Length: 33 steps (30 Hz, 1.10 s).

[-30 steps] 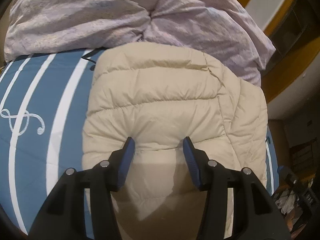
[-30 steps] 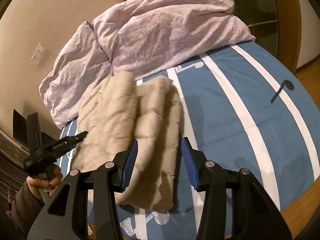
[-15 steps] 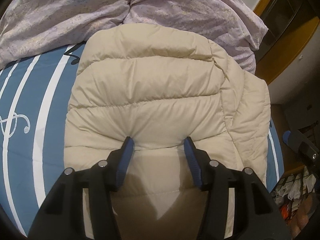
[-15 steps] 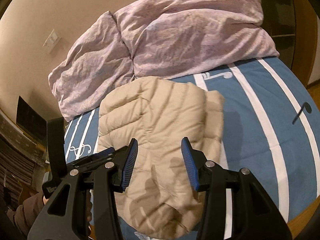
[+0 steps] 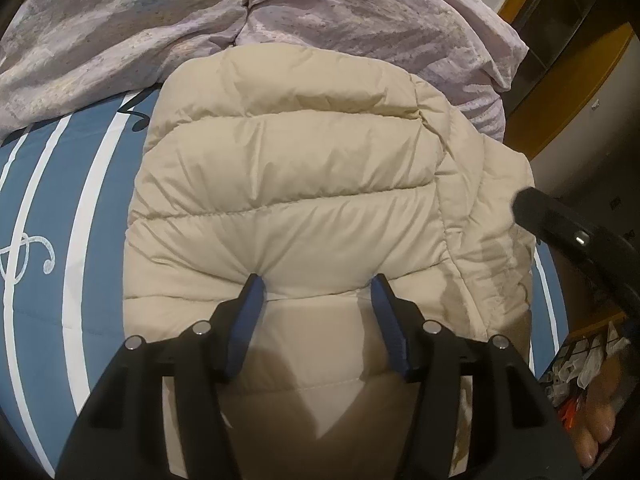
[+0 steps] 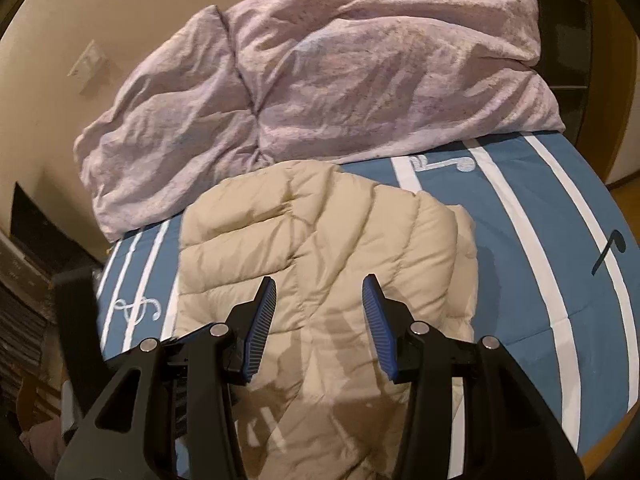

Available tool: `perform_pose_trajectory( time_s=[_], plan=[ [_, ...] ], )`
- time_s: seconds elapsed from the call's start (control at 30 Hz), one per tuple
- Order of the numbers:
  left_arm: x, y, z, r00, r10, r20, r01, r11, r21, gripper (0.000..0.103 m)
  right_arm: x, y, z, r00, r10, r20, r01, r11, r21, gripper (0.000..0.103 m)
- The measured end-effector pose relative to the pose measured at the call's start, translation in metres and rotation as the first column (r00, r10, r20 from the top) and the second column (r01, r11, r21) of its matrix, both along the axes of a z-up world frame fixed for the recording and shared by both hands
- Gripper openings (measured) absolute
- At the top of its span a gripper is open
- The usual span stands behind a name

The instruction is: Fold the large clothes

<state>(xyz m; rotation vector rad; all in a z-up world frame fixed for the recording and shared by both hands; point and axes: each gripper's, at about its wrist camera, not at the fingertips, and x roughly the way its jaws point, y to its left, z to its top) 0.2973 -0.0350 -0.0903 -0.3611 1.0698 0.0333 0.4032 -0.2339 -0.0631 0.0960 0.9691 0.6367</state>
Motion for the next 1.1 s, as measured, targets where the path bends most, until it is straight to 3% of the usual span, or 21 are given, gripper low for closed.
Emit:
perform_pose_trajectory(
  time_s=[0.27, 0.53, 0.77, 1.1],
  plan=[
    [-0.003, 0.004, 0.004, 1.0, -0.025, 0.017, 0.026, 1.0, -0.016, 0.055, 0.017, 0.003, -0.039, 0.995, -0.079, -0.052, 0.073, 0.991, -0.111, 0.039],
    [0.003, 0.017, 0.031, 0.997, -0.025, 0.067, 0.028, 0.998, -0.051, 0.055, 0.022, -0.004, -0.07, 0.99, -0.118, -0.074, 0.104, 0.98, -0.167, 0.038],
    [0.022, 0.032, 0.048, 0.995, -0.004, 0.097, -0.001, 0.999, 0.053, 0.055, 0.024, -0.013, -0.085, 0.986, -0.145, -0.078, 0.129, 0.975, -0.18, 0.038],
    [0.05, 0.022, 0.031, 0.997, -0.012, 0.082, -0.008, 0.973, 0.231, 0.06, 0.026, -0.012, -0.09, 0.984, -0.156, -0.081, 0.141, 0.975, -0.172, 0.038]
  ],
)
